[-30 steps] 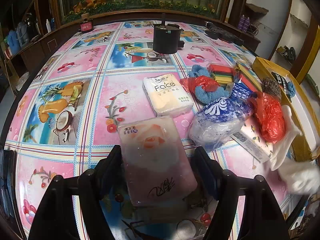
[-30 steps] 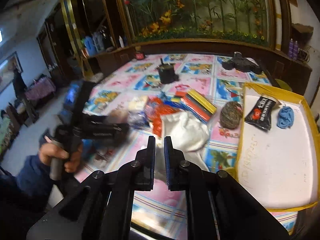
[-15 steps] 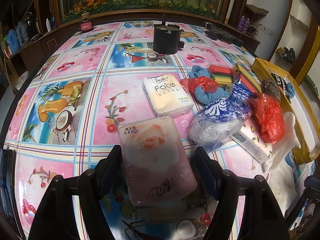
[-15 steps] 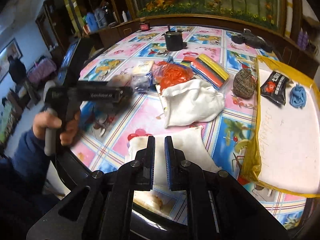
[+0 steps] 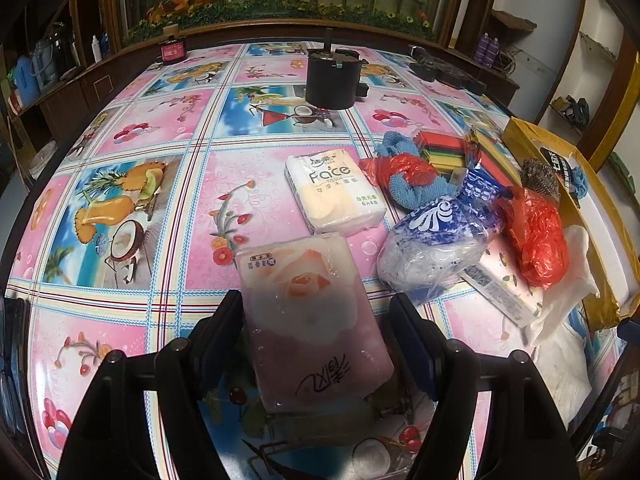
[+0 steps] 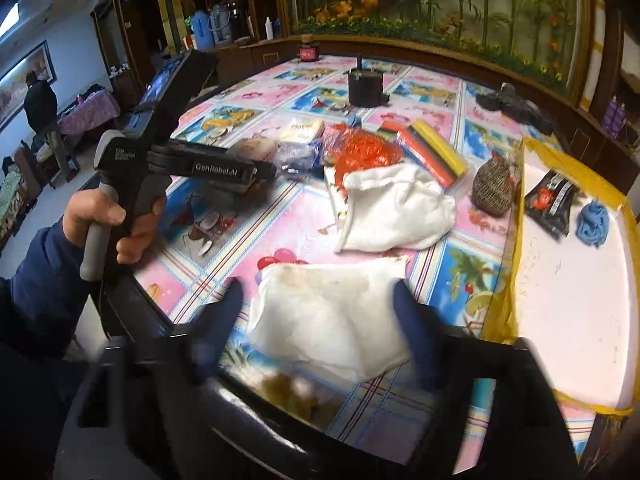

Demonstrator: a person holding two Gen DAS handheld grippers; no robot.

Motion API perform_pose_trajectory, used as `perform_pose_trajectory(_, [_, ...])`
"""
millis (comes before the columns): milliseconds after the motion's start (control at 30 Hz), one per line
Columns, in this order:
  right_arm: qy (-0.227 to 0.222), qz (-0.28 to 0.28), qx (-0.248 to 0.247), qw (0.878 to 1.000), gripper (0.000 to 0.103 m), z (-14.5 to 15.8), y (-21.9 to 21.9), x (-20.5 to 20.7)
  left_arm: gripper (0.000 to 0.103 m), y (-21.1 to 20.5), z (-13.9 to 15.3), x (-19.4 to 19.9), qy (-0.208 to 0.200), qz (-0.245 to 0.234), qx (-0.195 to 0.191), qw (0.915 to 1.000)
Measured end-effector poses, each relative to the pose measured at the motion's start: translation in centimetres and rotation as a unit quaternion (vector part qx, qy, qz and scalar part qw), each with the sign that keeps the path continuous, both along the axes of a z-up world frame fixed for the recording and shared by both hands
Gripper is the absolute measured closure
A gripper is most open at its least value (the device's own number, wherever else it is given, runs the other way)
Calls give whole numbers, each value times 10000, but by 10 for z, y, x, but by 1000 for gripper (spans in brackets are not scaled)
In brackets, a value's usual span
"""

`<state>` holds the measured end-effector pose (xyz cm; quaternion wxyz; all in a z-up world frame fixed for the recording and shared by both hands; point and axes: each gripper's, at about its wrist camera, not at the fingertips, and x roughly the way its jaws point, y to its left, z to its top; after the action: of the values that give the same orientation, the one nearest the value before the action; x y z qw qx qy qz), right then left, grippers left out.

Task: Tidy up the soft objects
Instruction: 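Grasp the white cloth with the right tool and lift it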

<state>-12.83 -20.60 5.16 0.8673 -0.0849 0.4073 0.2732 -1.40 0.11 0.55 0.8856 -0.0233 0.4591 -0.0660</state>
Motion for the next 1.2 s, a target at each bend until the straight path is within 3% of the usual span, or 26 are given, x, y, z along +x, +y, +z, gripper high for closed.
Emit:
perform_pose_trajectory(100, [-288,-15,-160,9995,20,5,4,-4,29,0,0,0,1,-1,2,10000])
perform_pose_trajectory(400, [220,242,-453,9984,20,-13,18,2,28,-1,0,0,9,-11,43,10000])
perform_pose_trajectory(533, [569,-82,-482,9972,20,-29,12,19,22,-5,-1,1,44,-86,130,9999])
perform_pose_trajectory(600, [840,-153,-345,9958,25,-37,10,24,23,-5,-2,1,45,-88,146,9998])
perform_pose_trajectory(733, [715,-48,-357,9968,85,-38,14,17,29,-1,0,1,13,-23,81,10000])
perform_pose_trajectory(800, [719,-45,-207,9972,88,-35,14,15,45,3,1,0,-21,81,174,9998])
perform_pose_trajectory(1200, [197,-116,478,9986,88,-10,10,0,47,26,4,-9,136,75,-296,9994])
